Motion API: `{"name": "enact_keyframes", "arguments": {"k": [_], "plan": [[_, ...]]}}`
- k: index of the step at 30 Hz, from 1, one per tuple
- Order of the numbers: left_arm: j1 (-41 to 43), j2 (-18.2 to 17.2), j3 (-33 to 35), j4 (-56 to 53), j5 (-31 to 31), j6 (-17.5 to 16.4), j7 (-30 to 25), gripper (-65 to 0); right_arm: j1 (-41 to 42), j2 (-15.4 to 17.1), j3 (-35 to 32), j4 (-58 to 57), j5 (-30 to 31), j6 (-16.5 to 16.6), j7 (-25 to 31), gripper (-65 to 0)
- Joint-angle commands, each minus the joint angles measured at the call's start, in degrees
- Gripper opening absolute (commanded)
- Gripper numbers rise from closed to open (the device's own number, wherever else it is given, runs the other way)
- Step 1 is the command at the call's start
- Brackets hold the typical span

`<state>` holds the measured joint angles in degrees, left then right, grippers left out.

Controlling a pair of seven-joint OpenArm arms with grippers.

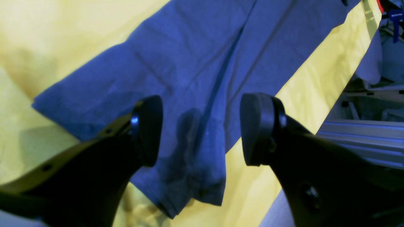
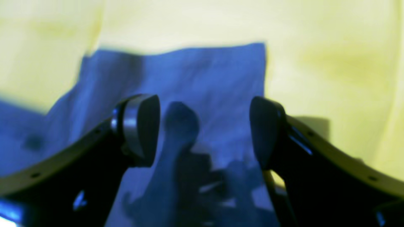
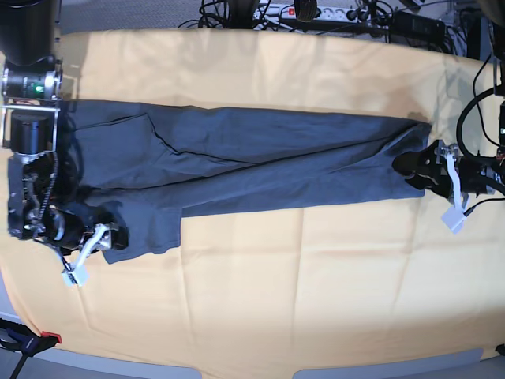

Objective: Fold the T-shirt properly
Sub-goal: 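Grasp the sleeve end with the right gripper and tuck it inward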

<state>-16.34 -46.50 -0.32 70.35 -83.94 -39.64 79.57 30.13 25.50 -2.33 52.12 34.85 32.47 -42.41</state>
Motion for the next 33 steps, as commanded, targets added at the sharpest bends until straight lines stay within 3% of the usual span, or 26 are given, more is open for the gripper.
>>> {"name": "enact_keyframes", "arguments": {"k": [1,6,8,17,20,24,27,32,33], "plan": [[-1.14,-1.42,-0.55,0.63,-1.06,-0.36,-0.26,-24.7,2.08,0.83,0.44,0.85,-1.03,-0.94,2.27,-18.7],[-1.11,-1.44,-0.55,0.63,-1.06,-0.36,-0.07,-24.7,2.1,-1.22,0.44,0.85,-10.93,-12.11,6.43,-18.7],[-1.11,-1.44,-0.55,0.63,-1.06,-0.36,-0.07,-24.7,1.9,-1.36,0.44,0.66,-11.19,-13.44,6.16,-18.7],[-1.14,-1.44,-0.55,0.63,-1.06,-0.36,-0.26,-24.7,1.81,-1.38,0.44,-7.3,-2.4,-3.67,5.62,-18.8],[-1.14,-1.44,-0.55,0.63,-1.06,-0.36,-0.28,-24.7,1.81,-1.36,0.44,-7.93,-0.9,1.55,5.11,-20.2],[-1.14,-1.44,-0.55,0.63,-1.06,-0.36,-0.28,-24.7,2.27,-1.31,0.44,-7.91,4.0,7.53,4.0,-30.9],[-1.14,-1.44,-0.55,0.63,-1.06,-0.36,-0.28,-24.7,3.3,-1.33,0.44,-7.89,5.9,7.53,4.04,-38.7],[-1.14,-1.44,-0.55,0.63,-1.06,-0.36,-0.35,-24.7,5.99,-0.87,0.44,-7.89,5.64,7.53,4.0,-65.0],[-1.14,-1.44,-0.55,0.63,-1.06,-0.36,-0.55,-24.7,6.49,-0.68,0.44,-7.87,5.68,7.53,3.98,-65.0]]}}
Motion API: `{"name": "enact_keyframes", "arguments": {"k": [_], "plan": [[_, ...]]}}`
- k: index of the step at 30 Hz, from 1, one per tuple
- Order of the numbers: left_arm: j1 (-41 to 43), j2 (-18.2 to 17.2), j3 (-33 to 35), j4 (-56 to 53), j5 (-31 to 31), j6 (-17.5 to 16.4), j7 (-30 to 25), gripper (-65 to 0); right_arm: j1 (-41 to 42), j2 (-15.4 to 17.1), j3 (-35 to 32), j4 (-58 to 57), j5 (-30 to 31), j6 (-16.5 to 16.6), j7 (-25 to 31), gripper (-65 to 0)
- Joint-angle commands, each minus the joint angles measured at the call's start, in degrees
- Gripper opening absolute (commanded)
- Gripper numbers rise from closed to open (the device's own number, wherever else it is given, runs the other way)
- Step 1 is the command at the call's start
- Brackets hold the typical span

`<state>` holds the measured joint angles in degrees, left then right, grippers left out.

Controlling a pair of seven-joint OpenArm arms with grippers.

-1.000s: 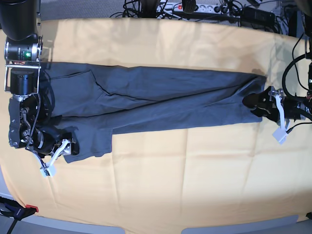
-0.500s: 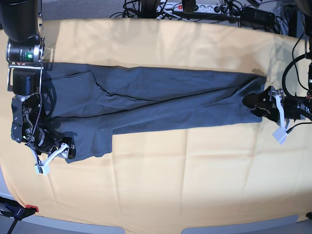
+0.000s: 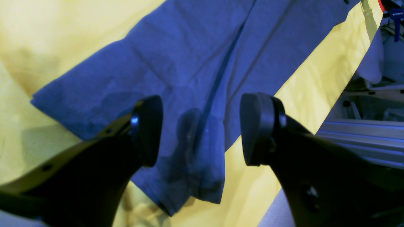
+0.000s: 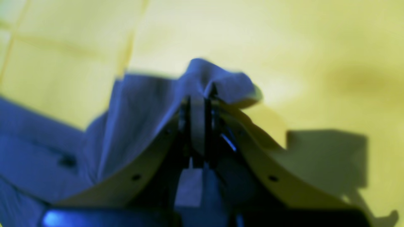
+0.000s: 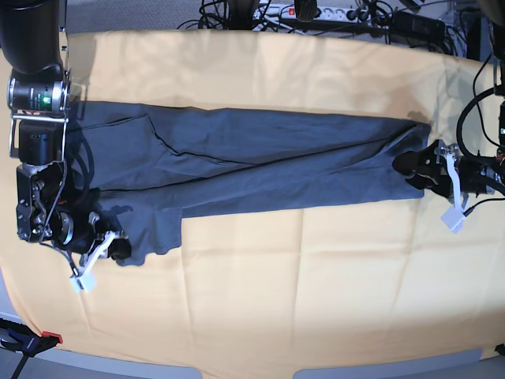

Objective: Fold the T-shirt properly
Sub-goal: 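Grasp the sleeve end with the right gripper and tuck it inward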

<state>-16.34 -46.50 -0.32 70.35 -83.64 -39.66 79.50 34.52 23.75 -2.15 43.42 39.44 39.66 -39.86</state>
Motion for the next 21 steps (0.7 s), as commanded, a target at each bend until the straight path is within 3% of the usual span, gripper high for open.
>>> {"name": "enact_keyframes", "arguments": {"k": [1,3,11,17,21], "plan": [[-1.14,-1.44,-0.55,0.63,-1.36,-0.34,-0.83,-24.7,2.6,1.25,0.26,0.83,1.07,0.34,1.03,-65.0],[-1.14,-1.44,-0.55,0.63,-1.36,-0.34,-1.86,-24.7,3.45,1.66,0.26,0.85,2.23,0.34,-1.49,-65.0],[-1.14,-1.44,-0.55,0.63,-1.36,-0.34,-3.04,-24.7,0.5,5.07,0.26,9.94,24.57,0.34,-21.86,-65.0],[-1.14,-1.42,-0.55,0.63,-1.36,-0.34,-4.28,-24.7,-8.07,9.51,0.26,24.72,38.73,0.34,-32.7,-65.0],[-1.14,-1.44,-0.55,0.63,-1.36,-0.34,-4.5,-24.7,-16.11,13.2,0.28,36.76,44.78,0.34,-36.3,-65.0]]}}
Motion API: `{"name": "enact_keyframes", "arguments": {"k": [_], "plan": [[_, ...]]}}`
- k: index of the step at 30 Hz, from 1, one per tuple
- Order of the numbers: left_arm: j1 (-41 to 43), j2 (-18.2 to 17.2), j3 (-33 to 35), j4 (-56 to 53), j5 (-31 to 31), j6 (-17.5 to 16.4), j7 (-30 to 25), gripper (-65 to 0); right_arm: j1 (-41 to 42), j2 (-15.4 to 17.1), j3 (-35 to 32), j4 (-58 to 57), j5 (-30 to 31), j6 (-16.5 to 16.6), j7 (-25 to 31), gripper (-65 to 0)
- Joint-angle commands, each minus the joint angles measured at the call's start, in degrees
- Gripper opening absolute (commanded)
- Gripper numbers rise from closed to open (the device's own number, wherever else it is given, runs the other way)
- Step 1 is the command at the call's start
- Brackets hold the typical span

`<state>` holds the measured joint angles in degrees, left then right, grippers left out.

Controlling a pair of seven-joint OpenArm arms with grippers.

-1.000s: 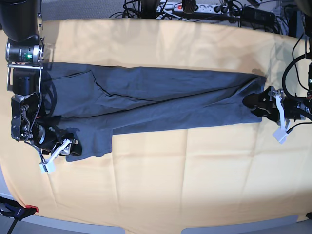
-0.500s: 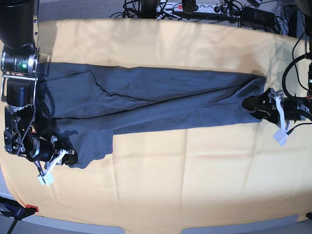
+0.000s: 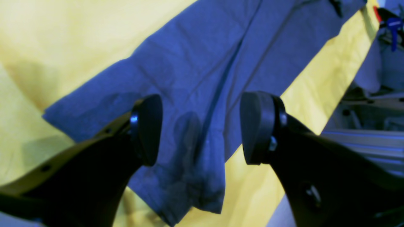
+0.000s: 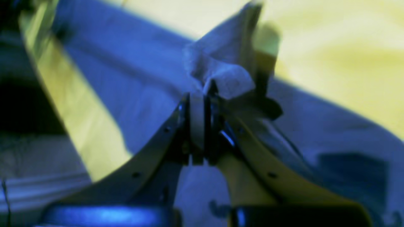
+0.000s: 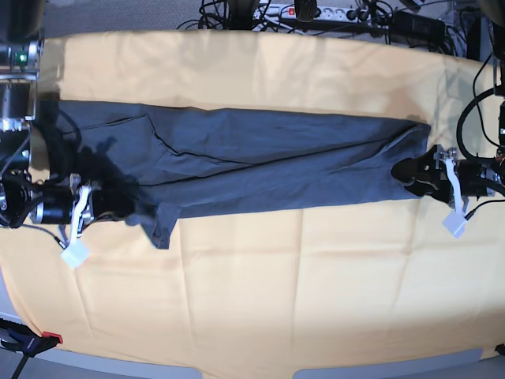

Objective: Fold the T-shirt properly
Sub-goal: 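Grasp the sleeve end with the right gripper and tuck it inward, then grasp both ends of the folded strip with both grippers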

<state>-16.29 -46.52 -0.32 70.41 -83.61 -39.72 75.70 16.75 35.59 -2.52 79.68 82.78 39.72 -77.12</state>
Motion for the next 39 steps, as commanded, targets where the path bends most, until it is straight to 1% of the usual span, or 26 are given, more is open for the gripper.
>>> {"name": "enact_keyframes", "arguments": {"k": [1,5,8,10,13,15,19,21,24,25,28,29,30,32,33,34,35,36,38,39], "plan": [[-1.18,-1.42,-0.55,0.57,-1.39,-0.28,-0.7,-24.7,-0.22,2.49,0.68,3.28,2.03,0.28,0.96,-65.0],[-1.18,-1.42,-0.55,0.57,-1.39,-0.28,-0.7,-24.7,-6.1,6.36,0.68,10.08,2.22,0.28,0.9,-65.0],[-1.18,-1.42,-0.55,0.57,-1.39,-0.28,-0.68,-24.7,-8.98,8.28,0.68,10.64,2.22,0.28,0.57,-65.0],[-1.18,-1.44,-0.55,0.57,-1.39,-0.28,-0.68,-24.7,-10.51,9.16,0.68,10.64,2.22,0.28,-0.66,-65.0],[-1.2,-1.44,-0.55,0.57,-1.39,-0.28,-0.68,-24.7,-12.11,9.86,0.68,10.64,1.86,0.28,-2.1,-65.0],[-1.2,-1.44,-0.55,0.57,-1.39,-0.28,-0.66,-24.7,-12.7,9.99,0.68,10.58,-0.13,0.28,-2.88,-65.0],[-1.25,-1.79,-0.55,0.57,-1.39,-0.28,-0.68,-24.7,-13.29,9.99,0.68,10.58,-8.26,0.28,-2.88,-65.0],[-1.53,-2.29,-0.55,0.57,-1.39,-0.28,-0.61,-24.7,-13.31,9.99,0.68,10.58,-11.15,0.28,-2.88,-65.0],[-1.97,-3.02,-0.55,0.57,-1.39,-0.28,-0.52,-24.7,-13.44,9.92,0.68,10.58,-10.34,0.28,-2.88,-65.0],[-2.08,-3.17,-0.55,0.57,-1.39,-0.28,-0.5,-24.7,-13.42,9.94,0.68,10.58,-9.55,0.28,-2.88,-61.5],[-2.4,-3.82,-0.55,0.57,-1.39,-0.28,-0.33,-24.7,-12.79,10.51,0.7,10.71,-9.11,0.28,-2.88,-38.3],[-2.49,-4.17,-0.55,0.57,-1.39,-0.28,-0.26,-24.7,-12.22,11.15,0.7,11.08,-8.61,0.28,-2.88,-33.2],[-2.6,-4.68,-0.55,0.57,-1.39,-0.28,-0.26,-24.7,-11.61,12.11,0.74,11.67,-6.84,0.28,-2.88,-31.8],[-2.6,-5.99,-0.55,0.57,-1.39,-0.28,-0.31,-24.7,-10.69,14.69,0.98,13.49,0.59,0.28,-2.88,-31.8],[-2.6,-6.75,-0.55,0.57,-1.39,-0.28,-0.28,-24.7,-10.38,15.93,1.4,14.64,2.22,0.28,-2.88,-31.8],[-2.6,-7.5,-0.55,0.57,-1.39,-0.28,-0.26,-24.7,-10.36,16.96,2.21,15.85,2.22,0.28,-2.88,-31.8],[-2.62,-8.28,-0.55,0.57,-1.39,-0.28,-0.28,-24.7,-10.36,17.29,3.5,17.27,2.22,0.28,-2.88,-31.9],[-2.62,-9.07,-0.57,0.57,-1.39,-0.28,-0.33,-24.7,-10.4,17.05,5.25,18.62,2.22,0.28,-2.6,-32.0],[-2.62,-10.1,-1.33,0.57,-1.39,-0.28,-0.28,-24.7,-10.4,15.43,8.68,19.71,2.22,0.28,-1.99,-33.1],[-2.6,-10.14,-2.43,0.57,-1.39,-0.28,-0.26,-24.7,-10.4,14.21,9.94,19.67,2.22,0.28,-1.66,-37.1]]}}
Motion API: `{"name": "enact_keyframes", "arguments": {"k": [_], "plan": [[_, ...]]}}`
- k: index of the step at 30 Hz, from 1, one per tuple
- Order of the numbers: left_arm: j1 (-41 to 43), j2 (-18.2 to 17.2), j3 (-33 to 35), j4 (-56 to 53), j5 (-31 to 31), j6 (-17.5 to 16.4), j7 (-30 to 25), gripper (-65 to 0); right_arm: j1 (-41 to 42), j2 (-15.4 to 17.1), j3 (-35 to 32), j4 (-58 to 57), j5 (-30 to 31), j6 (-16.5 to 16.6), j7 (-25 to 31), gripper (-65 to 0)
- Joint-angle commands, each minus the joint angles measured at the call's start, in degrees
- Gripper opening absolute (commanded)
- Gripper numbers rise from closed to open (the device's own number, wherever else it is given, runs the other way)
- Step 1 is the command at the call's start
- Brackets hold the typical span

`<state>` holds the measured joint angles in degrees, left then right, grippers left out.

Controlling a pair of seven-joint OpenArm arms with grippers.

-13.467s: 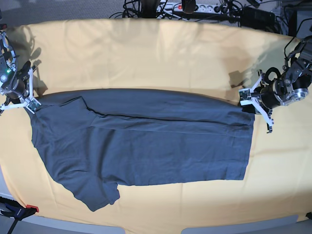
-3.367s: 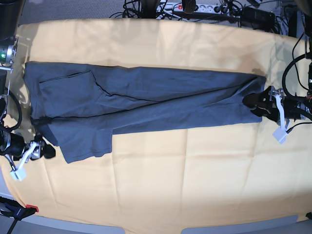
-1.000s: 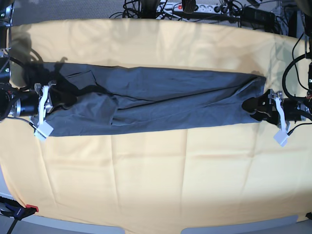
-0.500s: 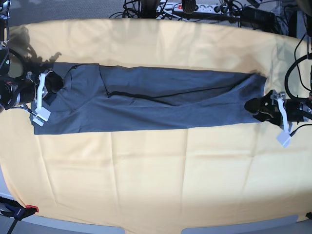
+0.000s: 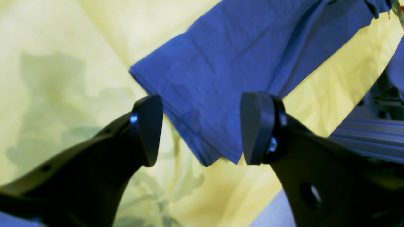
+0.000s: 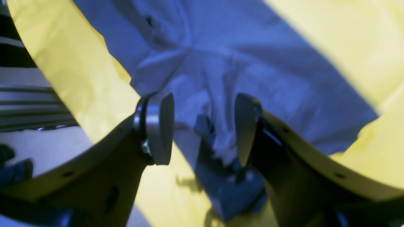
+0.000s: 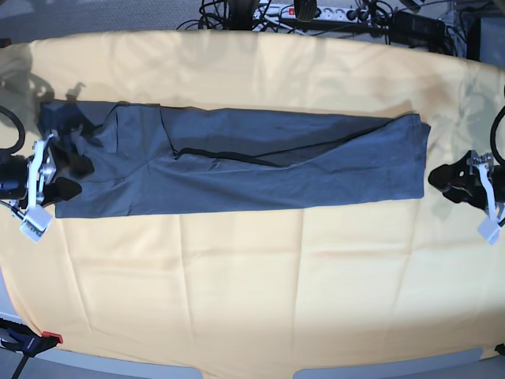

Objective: Fold the T-shirt properly
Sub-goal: 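Grasp both ends of the folded strip with both grippers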

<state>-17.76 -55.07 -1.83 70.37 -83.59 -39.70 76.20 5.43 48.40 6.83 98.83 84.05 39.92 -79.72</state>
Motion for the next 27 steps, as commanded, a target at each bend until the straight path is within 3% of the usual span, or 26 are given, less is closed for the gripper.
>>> {"name": "enact_keyframes", "arguments": {"k": [1,3,4,6,11,14,19,24,27], "plan": [[-1.11,-1.55,-2.27,0.61,-1.41,-0.3,-0.79,-24.7,0.87,-0.09,1.36,0.42,0.95,0.08,1.6,-43.7],[-1.11,-1.33,-5.16,0.61,0.46,-0.3,-1.18,-24.7,0.5,-3.28,1.57,0.33,0.95,0.08,1.88,-62.0],[-1.07,-1.22,-6.82,0.59,1.77,-0.3,-1.25,-24.7,-0.11,-4.94,1.57,0.33,0.95,0.08,2.32,-65.0],[-0.94,-0.79,-10.29,0.37,5.75,1.16,-1.27,-24.7,-2.14,-8.44,1.57,0.33,-1.57,0.08,5.14,-65.0],[1.73,0.0,-17.27,-0.07,15.96,7.13,-3.91,-24.7,-8.46,-15.78,1.57,0.31,-26.95,0.08,17.27,-65.0],[4.74,0.0,-19.65,-0.37,20.46,9.68,-6.38,-24.7,-11.61,-17.49,1.57,0.31,-37.13,0.08,21.42,-65.0],[9.42,1.25,-20.39,-0.37,22.99,11.1,-7.45,-24.7,-15.78,-17.64,1.55,0.31,-42.42,-4.13,26.51,-65.0],[11.54,6.71,-20.39,-0.37,24.81,11.37,-7.61,-24.7,-17.97,-17.92,1.57,0.31,-43.87,-4.59,27.23,-65.0],[11.74,10.32,-20.39,-0.37,28.41,14.34,-8.55,-24.7,-17.92,-17.9,1.57,0.31,-43.85,-4.59,27.12,-65.0]]}}
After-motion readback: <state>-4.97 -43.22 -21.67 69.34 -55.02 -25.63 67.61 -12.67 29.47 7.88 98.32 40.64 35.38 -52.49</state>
